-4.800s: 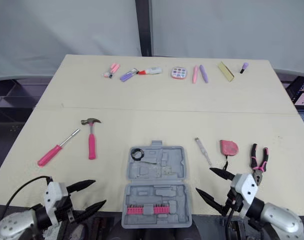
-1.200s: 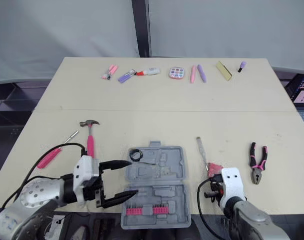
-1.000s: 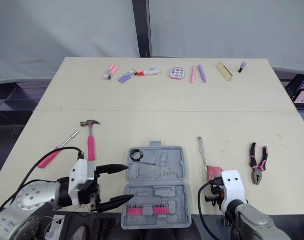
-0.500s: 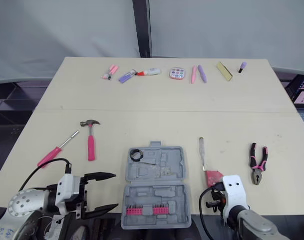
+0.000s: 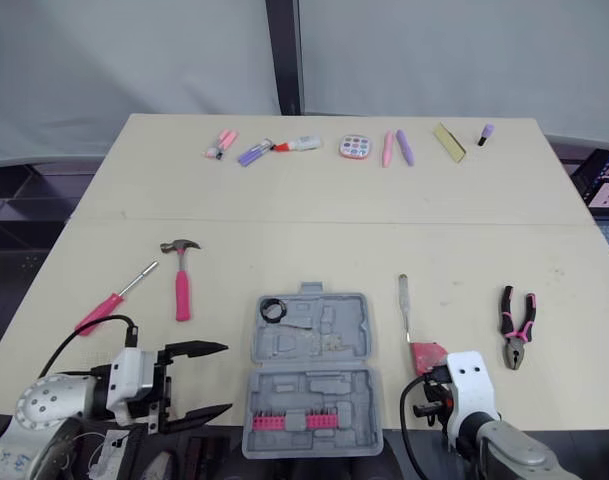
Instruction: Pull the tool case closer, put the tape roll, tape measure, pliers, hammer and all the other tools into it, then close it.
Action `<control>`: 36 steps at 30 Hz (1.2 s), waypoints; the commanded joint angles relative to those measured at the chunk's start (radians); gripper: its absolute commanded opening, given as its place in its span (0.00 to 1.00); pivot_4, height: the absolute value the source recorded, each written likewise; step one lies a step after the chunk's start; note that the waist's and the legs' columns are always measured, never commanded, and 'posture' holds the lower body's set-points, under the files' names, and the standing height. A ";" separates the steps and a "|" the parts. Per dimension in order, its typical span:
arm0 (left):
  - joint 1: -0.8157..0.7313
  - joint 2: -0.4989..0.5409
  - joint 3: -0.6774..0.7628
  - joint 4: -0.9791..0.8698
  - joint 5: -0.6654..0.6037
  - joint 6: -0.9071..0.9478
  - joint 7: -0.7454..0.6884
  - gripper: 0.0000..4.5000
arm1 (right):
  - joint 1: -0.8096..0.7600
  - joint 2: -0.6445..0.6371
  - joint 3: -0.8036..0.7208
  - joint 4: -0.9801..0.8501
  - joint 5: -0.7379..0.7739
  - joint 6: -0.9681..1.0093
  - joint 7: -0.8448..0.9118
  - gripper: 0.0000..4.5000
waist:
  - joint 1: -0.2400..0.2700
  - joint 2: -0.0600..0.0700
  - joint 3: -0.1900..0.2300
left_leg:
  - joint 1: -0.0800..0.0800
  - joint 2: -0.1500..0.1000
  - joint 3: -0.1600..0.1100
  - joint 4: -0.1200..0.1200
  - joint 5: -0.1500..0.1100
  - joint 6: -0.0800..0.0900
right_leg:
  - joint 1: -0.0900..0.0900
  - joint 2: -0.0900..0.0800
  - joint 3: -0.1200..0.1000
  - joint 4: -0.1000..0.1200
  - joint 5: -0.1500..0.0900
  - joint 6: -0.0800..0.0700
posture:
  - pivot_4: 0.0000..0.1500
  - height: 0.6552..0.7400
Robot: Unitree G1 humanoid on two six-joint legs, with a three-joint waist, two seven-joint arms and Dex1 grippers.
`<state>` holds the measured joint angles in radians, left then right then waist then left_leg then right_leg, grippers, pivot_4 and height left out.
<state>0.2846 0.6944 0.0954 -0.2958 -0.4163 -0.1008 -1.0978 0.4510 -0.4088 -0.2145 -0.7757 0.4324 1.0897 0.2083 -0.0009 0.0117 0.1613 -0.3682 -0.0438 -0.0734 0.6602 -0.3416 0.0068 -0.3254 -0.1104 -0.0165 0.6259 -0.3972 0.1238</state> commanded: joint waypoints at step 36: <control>-0.133 0.030 -0.021 -0.100 -0.068 0.144 -0.023 1.00 | -0.193 -0.640 -0.003 0.481 -0.147 -0.820 0.886 0.98 | -0.001 -0.001 0.001 | 0.000 0.002 0.002 0.002 0.000 0.001 | 0.002 0.006 -0.005 -0.001 0.000 0.001 | 1.00 1.00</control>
<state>0.1544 0.7158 0.0623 -0.3571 -0.4666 0.0379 -1.1168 0.2784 -1.0322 -0.2432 -0.3418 0.3253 0.3461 1.0551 -0.0019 0.0103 0.1625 -0.3684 -0.0421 -0.0713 0.6625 -0.3417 0.0080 -0.3236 -0.1048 -0.0212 0.6248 -0.3970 0.1244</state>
